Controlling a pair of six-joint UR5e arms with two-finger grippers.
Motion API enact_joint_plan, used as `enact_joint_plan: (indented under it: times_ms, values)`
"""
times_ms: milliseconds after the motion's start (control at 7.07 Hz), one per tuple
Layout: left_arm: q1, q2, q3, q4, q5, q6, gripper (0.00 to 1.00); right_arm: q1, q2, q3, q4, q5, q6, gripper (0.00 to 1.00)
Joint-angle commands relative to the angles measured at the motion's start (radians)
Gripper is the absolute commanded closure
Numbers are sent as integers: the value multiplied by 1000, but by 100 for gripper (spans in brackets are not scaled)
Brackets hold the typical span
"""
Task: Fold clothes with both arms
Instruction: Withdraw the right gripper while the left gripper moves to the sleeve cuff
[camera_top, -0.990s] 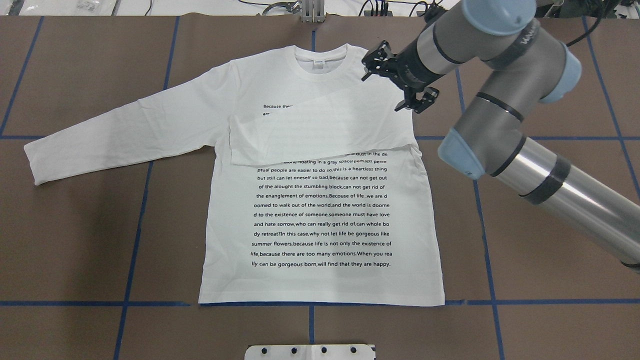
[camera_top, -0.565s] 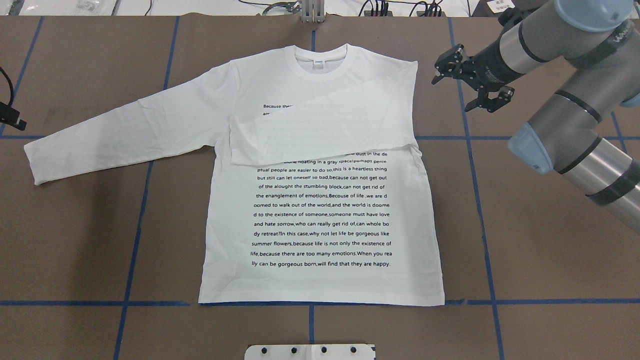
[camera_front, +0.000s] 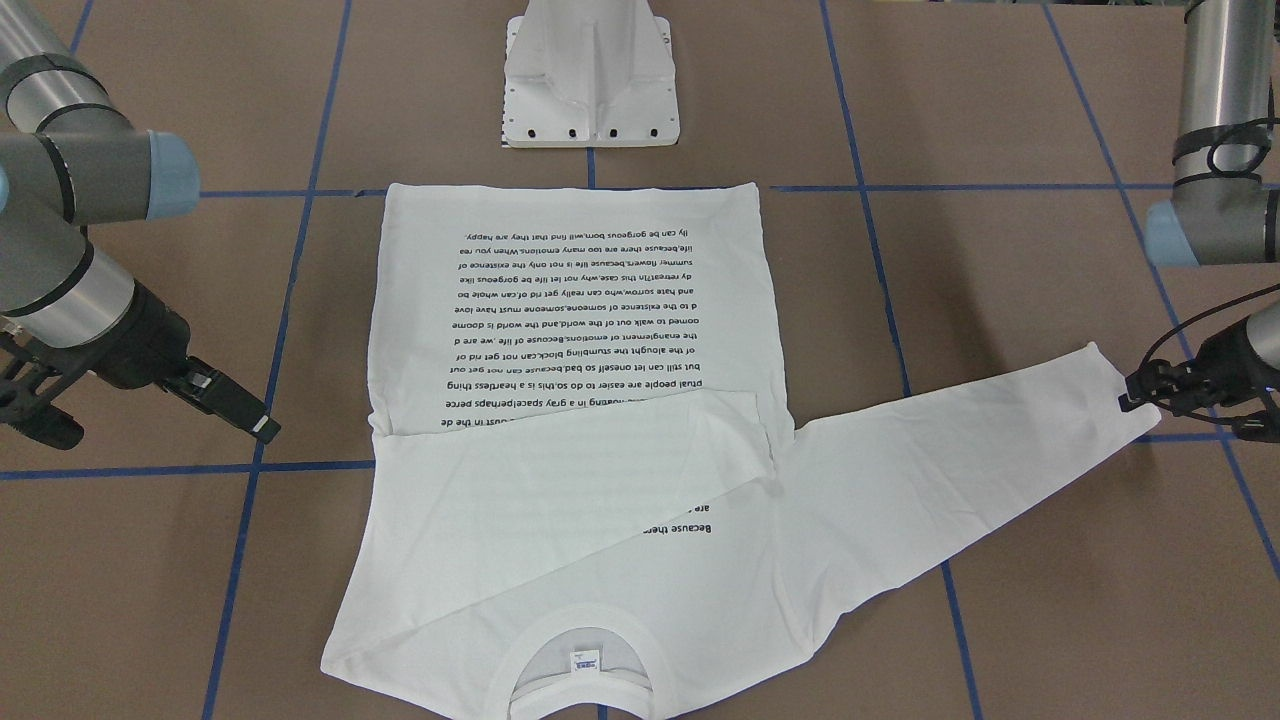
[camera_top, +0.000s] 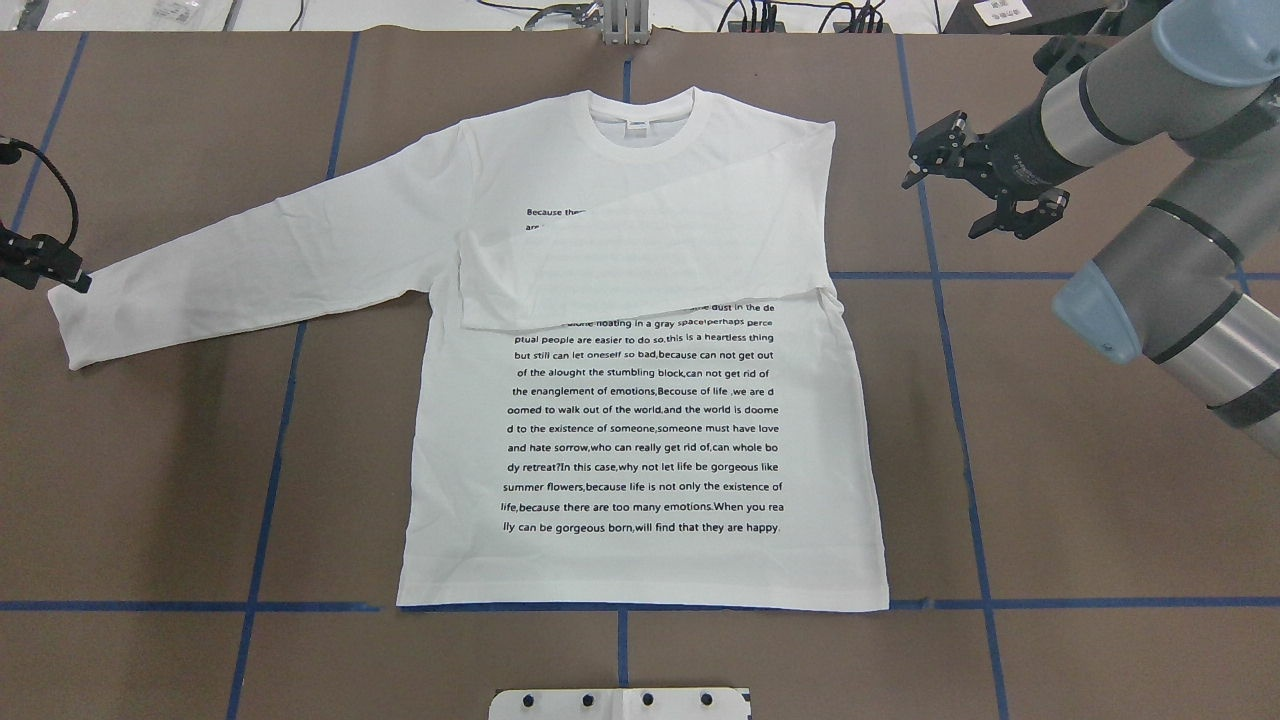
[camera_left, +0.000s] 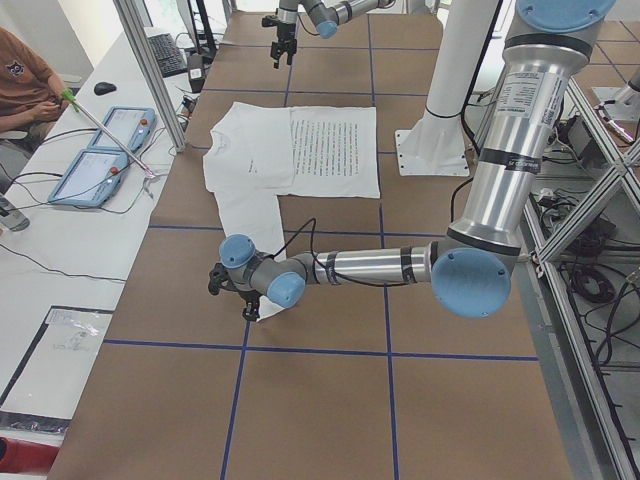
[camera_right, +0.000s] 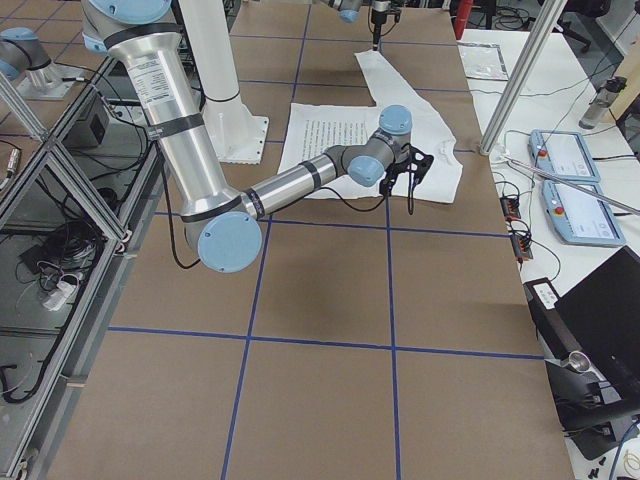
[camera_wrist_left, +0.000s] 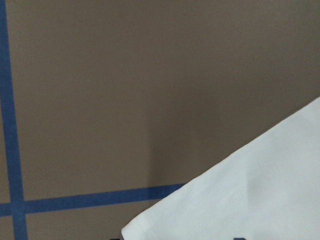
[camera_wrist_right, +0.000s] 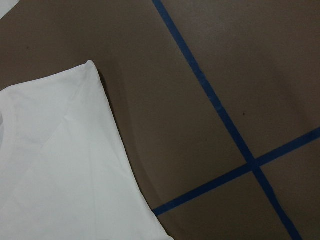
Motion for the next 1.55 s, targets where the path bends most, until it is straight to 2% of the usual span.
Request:
enact_joint_plan:
  times_ms: [0,283,848,990,1131,1414]
  values:
    - [6,-5,25,-1,0,1,29,0,-2,2,0,0,0,1]
    - [7,-7,33,-1,6,0,30,0,-2,3,0,0,-1,1]
    - [9,-7,48,-1,29,0,41,0,0,12,0,0,0,1]
    - [9,-7,46,-1,34,-2,50,0,-2,17,-1,0,0,1]
    - [9,-5,48,-12,39,-3,63,0,-2,18,-1,0,0,1]
    - [10,1,62,-59,65,-6,70,0,-2,20,-1,1,0,1]
